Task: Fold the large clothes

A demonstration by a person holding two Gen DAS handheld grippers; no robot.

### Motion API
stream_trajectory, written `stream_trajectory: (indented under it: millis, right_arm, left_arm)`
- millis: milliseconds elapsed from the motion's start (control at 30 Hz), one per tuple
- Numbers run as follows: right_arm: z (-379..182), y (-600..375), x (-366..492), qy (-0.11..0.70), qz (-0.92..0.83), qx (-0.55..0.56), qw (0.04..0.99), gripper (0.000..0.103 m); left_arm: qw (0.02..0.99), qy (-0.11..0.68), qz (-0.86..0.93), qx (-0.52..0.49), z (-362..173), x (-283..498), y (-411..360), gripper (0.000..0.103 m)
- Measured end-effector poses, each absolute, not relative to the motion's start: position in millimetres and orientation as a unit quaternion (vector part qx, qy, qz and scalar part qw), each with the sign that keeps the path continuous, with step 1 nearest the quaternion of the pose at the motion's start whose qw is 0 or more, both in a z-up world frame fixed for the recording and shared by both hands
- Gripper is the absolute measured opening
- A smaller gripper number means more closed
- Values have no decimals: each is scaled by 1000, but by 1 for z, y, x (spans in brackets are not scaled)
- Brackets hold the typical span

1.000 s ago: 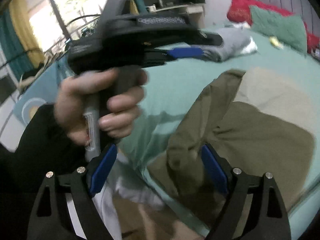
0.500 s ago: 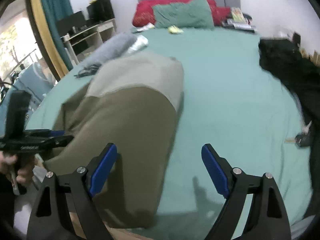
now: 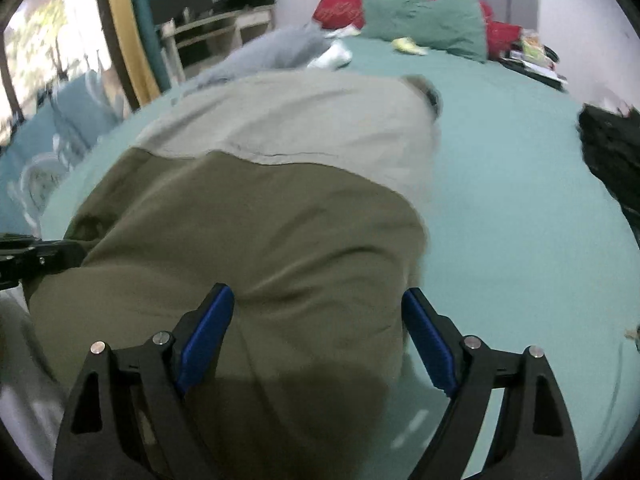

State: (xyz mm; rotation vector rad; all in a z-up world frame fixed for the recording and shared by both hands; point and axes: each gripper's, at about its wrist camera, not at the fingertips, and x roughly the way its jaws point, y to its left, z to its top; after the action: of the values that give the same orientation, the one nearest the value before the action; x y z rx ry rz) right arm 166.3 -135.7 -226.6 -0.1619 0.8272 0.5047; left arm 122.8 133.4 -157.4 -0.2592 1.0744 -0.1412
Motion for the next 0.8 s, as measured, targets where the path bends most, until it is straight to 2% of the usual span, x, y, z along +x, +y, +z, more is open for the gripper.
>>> stream_trajectory:
  millis: [100, 200, 367, 500, 600, 700, 800]
  right_arm:
    - [-229, -126, 165, 387, 219, -112, 889, 86]
    - [-220, -141, 165, 388, 236, -73, 888, 86]
    - [-174, -185, 163, 321, 239, 9, 916, 86]
    - [-153, -209, 196, 309, 209, 47, 927, 86]
    - [-162, -214, 236, 335, 174, 60, 924, 86]
    - [-188, -210, 273, 394, 183, 91, 896, 86]
    - [-207, -189, 280, 406, 176, 46, 896, 86]
  left_arm:
    - [844, 517, -57, -132, -156, 128, 139, 17]
    - [854, 499, -45, -139, -140, 125, 144, 23]
    - [896, 424, -27, -128, -95, 116, 147, 49]
    - [913, 390, -54, -109, -84, 143, 133, 55]
    - [905, 406, -75, -103, -97, 180, 122, 55]
    - [893, 433, -81, -91, -120, 214, 114, 55]
    - [874, 474, -76, -77, -145, 231, 114, 55]
